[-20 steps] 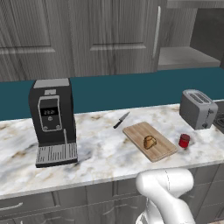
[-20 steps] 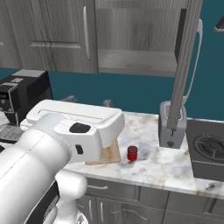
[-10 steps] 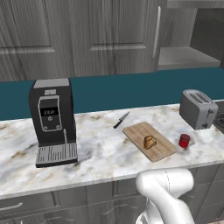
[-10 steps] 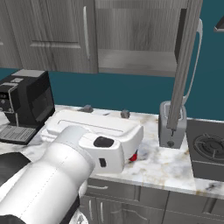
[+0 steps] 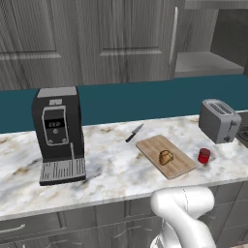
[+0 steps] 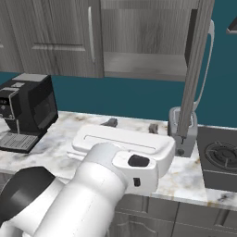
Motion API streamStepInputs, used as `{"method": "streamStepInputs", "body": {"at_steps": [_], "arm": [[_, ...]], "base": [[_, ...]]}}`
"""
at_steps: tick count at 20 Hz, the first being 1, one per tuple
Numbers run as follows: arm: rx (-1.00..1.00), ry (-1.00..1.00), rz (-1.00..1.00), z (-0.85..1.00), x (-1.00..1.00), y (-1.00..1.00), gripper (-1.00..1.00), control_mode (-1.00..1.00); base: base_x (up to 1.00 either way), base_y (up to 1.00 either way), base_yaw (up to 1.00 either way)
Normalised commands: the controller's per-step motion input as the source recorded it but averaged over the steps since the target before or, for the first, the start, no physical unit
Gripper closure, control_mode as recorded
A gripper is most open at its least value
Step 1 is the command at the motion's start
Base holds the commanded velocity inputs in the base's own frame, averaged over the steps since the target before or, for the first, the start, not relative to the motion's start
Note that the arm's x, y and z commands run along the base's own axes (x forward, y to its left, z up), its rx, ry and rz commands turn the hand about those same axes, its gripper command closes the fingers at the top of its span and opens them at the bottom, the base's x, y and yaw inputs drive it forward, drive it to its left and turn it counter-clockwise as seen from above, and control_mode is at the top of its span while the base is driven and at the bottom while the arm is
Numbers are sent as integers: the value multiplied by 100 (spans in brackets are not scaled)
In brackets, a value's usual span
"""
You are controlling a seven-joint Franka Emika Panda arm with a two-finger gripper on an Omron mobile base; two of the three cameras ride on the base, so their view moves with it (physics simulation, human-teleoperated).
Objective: Pick the bread, place it on the cutting board, pick the jam, place it on the counter, and close the cabinet.
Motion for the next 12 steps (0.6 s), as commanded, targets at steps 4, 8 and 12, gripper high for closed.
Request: {"method": "streamStepInputs", "body": {"at_steps": [4, 8, 12], "arm": [[0, 0, 3, -13, 0, -37, -100, -100], [0, 0, 3, -14, 1, -31, -100, -100], [0, 0, 1, -14, 12, -26, -100, -100]], "base": [[0, 0, 0], [0, 0, 0], [0, 0, 0]]}}
